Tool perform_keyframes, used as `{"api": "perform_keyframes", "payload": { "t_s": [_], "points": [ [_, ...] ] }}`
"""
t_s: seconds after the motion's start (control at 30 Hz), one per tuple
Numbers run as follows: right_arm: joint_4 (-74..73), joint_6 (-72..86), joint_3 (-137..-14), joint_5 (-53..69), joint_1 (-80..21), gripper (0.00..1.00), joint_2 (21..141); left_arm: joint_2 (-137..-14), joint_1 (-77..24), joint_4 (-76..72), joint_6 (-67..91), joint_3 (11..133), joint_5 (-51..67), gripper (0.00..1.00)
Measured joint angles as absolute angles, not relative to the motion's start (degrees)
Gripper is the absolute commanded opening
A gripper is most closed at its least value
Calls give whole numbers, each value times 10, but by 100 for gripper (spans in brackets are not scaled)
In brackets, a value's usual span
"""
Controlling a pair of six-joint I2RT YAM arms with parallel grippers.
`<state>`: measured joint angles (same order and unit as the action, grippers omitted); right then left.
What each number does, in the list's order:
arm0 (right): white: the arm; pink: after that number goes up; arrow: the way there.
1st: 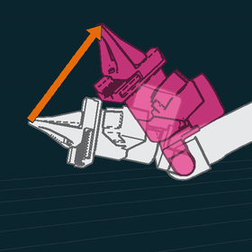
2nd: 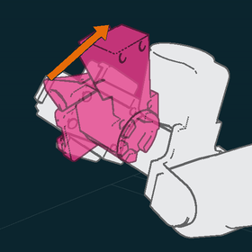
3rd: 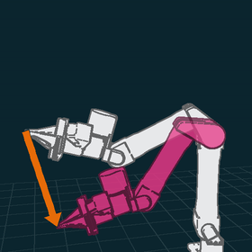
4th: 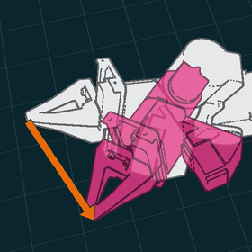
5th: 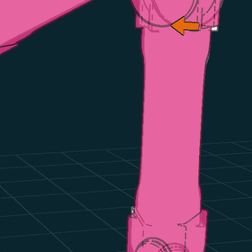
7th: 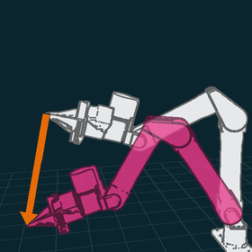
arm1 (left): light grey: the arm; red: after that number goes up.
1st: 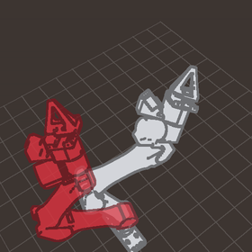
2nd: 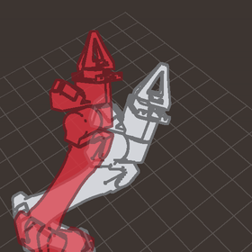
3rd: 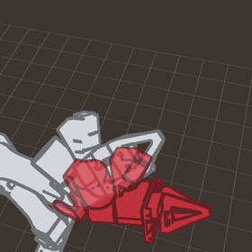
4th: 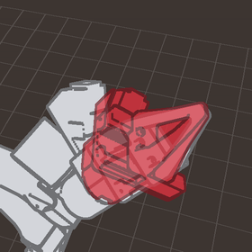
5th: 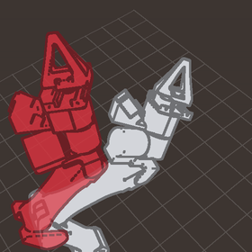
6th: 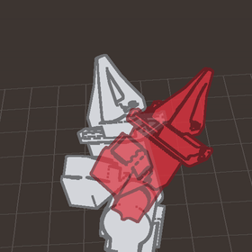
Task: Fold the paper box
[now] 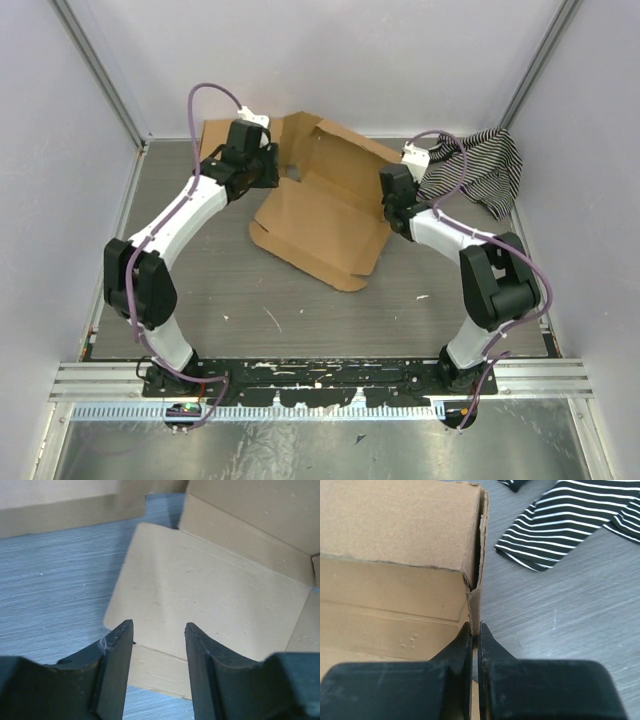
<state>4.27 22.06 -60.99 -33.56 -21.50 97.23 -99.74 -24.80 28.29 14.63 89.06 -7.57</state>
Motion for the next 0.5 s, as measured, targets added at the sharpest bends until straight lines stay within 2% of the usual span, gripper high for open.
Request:
{"api": "perform_keyframes", "payload": {
  "t_s": [0.13, 0.3, 0.4, 0.5],
  "points": [
    [43, 215, -575, -319, -201, 1, 937, -983, -221, 305, 130, 936, -74, 61],
    [56, 192, -540, -281, -188, 1, 905, -983, -106, 297, 140, 983, 2, 55],
    [67, 176, -525, -240, -166, 1, 891, -986, -31, 262, 167, 962, 66, 55],
    [67, 159, -515, -199, -147, 1, 878, -985, -11, 205, 182, 890, 113, 56]
  ]
}}
